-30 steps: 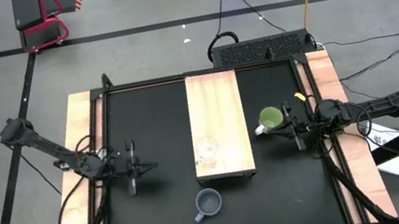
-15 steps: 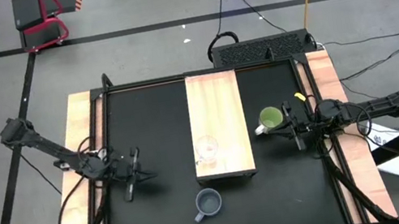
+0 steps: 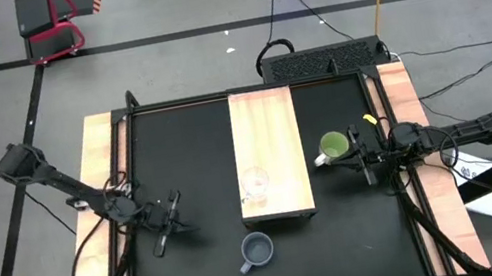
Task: Stack small to large cups/mugs on shelf
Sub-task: Put the gray mug on the shelf
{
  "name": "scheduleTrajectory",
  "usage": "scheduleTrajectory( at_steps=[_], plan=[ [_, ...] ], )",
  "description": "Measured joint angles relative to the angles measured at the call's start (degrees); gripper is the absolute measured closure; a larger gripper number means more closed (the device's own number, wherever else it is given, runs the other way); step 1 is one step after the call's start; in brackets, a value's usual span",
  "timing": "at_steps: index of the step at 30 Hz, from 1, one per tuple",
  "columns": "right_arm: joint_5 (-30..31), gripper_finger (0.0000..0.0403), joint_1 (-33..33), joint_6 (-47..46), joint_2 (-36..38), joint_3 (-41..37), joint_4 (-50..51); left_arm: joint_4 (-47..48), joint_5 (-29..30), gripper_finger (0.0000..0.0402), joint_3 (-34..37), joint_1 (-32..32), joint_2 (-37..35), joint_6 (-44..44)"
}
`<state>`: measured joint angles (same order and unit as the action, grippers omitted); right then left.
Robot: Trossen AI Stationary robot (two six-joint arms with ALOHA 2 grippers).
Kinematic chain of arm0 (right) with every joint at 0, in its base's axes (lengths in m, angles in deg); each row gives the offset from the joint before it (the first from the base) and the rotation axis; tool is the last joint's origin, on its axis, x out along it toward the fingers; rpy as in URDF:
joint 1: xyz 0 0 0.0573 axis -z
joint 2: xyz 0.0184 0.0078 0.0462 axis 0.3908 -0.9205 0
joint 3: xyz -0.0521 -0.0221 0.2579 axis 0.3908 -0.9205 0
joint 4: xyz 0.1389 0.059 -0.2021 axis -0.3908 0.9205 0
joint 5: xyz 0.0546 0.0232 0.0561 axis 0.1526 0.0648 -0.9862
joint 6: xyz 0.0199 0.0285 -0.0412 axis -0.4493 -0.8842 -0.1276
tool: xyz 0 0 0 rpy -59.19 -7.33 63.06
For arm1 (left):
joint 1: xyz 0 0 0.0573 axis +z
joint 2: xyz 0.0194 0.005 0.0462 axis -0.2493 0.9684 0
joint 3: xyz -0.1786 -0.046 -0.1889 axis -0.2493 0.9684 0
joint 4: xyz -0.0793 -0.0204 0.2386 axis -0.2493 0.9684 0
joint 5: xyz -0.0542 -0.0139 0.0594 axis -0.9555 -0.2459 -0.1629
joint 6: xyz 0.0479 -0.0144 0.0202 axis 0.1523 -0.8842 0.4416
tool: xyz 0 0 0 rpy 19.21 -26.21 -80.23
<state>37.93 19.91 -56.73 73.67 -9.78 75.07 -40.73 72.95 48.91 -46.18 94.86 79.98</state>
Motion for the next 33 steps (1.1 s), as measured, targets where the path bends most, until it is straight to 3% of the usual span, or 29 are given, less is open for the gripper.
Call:
scheduleTrajectory(
  at_steps=[5, 10, 14, 20, 29, 33],
  plan=[
    [0.0, 0.0403, 0.0, -0.1, 0.0, 0.0, 0.0, -9.1, -0.6, 0.0401, -0.2, 0.0, 7.8, 2.1],
    [0.0, 0.0403, 0.0, -0.1, 0.0, 0.0, 0.0, -9.2, -0.6, 0.0401, -5.6, 0.0, 16.1, 0.6],
    [0.0, 0.0403, 0.0, -0.1, 0.0, 0.0, -0.1, -9.0, -0.7, 0.0401, -10.8, 0.0, 22.5, 5.4],
    [0.0, 0.0403, 0.0, -0.2, 0.0, 0.0, -0.1, -9.2, -5.1, 0.0401, -15.5, 0.0, 25.1, 11.2],
    [0.0, 0.0403, 0.0, 0.0, 0.0, 0.0, -0.1, -8.4, -2.4, 0.0401, -20.1, 0.7, 27.0, -1.4],
    [0.0, 0.0403, 0.0, -0.1, 0.0, 0.0, -0.1, -3.5, -1.7, 0.0401, -25.0, 0.6, 29.8, -4.3]
  ],
)
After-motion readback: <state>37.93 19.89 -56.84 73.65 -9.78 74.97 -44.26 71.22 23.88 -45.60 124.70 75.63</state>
